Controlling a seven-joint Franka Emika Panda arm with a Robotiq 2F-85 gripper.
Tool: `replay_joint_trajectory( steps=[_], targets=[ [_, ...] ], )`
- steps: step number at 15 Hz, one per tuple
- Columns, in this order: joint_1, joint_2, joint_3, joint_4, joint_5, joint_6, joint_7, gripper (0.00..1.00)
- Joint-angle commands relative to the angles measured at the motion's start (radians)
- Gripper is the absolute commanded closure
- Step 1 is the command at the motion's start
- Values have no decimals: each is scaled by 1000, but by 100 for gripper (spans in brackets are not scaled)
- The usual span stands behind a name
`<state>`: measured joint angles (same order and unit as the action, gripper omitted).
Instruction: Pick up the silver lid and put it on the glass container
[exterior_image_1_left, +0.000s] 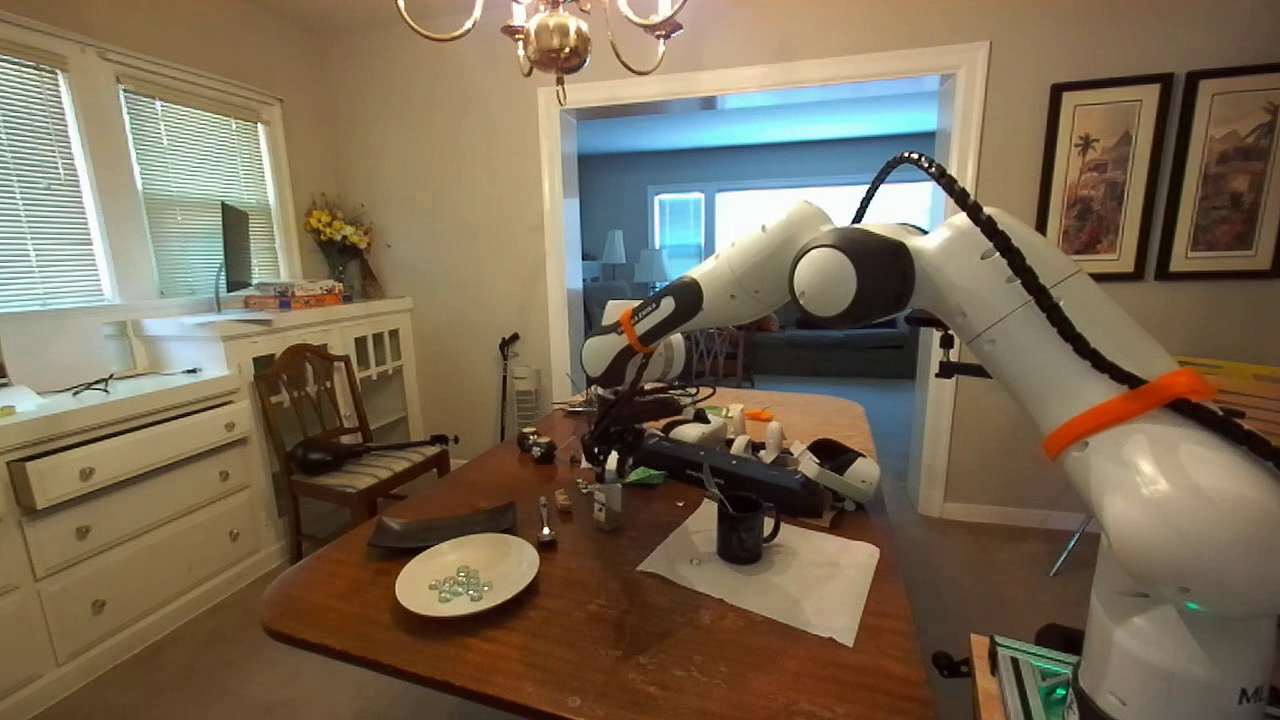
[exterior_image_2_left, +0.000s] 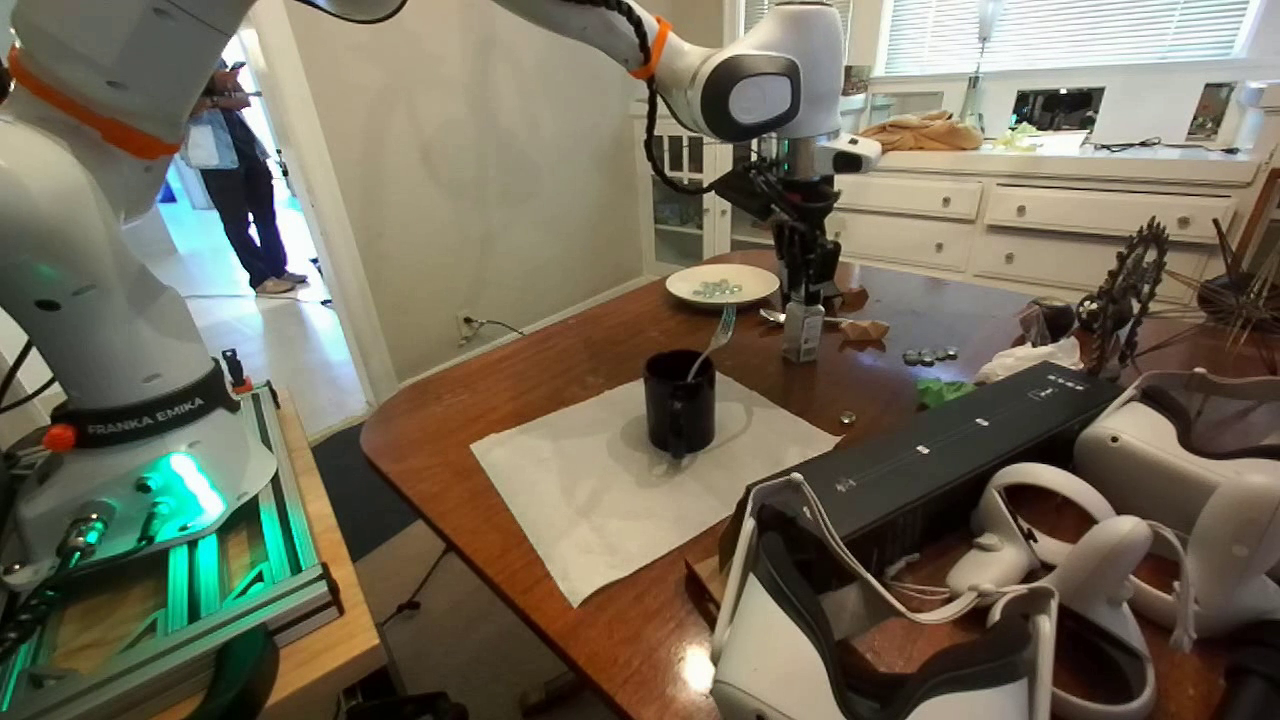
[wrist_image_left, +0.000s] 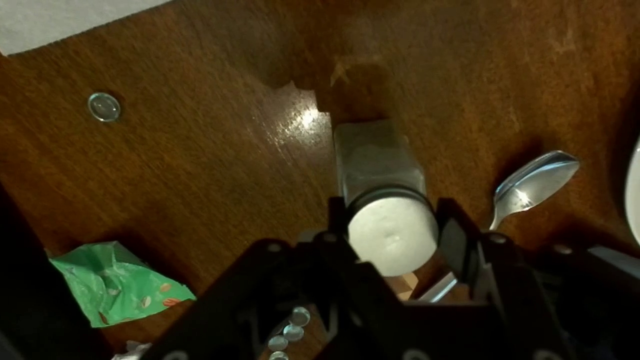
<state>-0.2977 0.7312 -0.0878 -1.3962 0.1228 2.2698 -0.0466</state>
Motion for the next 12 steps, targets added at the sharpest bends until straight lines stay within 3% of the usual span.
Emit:
replay_joint_trajectory(
  steps=[1,5,12],
  targets=[
    [5,34,7,41,10,-46,4,26],
    [10,45,11,47,8,-78,8,1],
    [77,-98,-63,-79,-87,-86,75,0]
  ],
)
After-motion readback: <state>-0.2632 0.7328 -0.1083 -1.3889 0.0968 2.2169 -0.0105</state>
